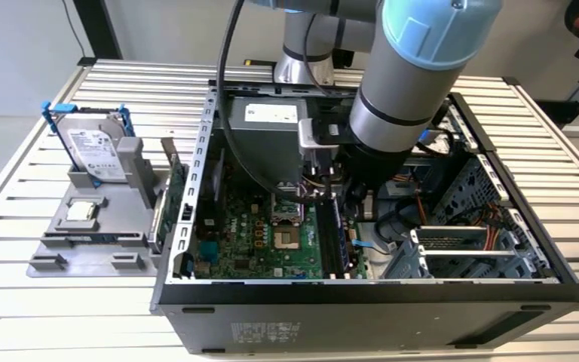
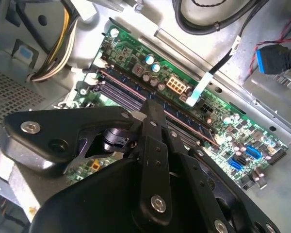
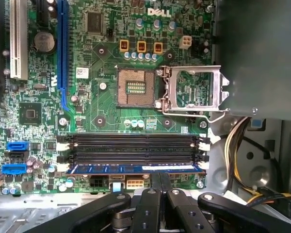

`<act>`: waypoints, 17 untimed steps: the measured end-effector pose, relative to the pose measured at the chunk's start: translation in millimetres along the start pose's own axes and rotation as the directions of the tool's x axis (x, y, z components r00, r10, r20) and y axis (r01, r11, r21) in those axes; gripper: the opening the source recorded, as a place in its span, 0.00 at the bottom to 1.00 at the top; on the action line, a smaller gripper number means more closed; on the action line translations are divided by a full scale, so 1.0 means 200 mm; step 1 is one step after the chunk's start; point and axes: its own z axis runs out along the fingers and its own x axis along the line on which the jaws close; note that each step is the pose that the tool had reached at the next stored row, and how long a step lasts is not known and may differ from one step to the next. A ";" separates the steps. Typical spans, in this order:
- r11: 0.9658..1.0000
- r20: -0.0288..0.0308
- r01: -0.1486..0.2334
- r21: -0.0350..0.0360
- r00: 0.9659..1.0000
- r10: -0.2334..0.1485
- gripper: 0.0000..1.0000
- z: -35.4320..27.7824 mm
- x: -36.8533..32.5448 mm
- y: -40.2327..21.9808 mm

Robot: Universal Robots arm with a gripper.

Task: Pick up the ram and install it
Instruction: 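Press down the ram until it locks into place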

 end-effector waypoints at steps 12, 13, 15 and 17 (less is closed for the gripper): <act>1.000 -0.019 -0.013 0.001 1.000 0.013 0.00 0.050 0.048 0.008; 1.000 -0.019 -0.013 0.001 1.000 0.013 0.00 0.053 0.055 0.008; 1.000 -0.019 -0.013 0.001 1.000 0.013 0.00 0.069 0.062 0.008; 1.000 -0.019 -0.013 0.001 1.000 0.013 0.00 0.087 0.064 0.008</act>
